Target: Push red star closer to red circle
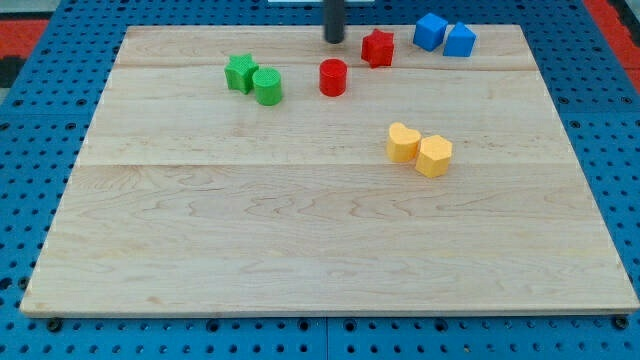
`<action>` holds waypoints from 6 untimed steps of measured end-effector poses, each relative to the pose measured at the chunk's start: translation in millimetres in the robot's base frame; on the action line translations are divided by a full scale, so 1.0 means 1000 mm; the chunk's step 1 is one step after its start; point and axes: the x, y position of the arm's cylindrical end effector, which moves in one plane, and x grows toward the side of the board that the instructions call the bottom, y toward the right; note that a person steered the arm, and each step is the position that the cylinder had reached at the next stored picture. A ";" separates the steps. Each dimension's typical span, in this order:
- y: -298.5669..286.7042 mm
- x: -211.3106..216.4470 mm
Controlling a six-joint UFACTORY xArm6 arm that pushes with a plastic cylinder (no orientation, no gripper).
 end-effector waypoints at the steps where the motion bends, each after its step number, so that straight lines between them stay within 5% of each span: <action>1: 0.013 0.000; 2: 0.043 0.030; 3: 0.014 0.064; 5: 0.011 0.028; 6: 0.063 0.023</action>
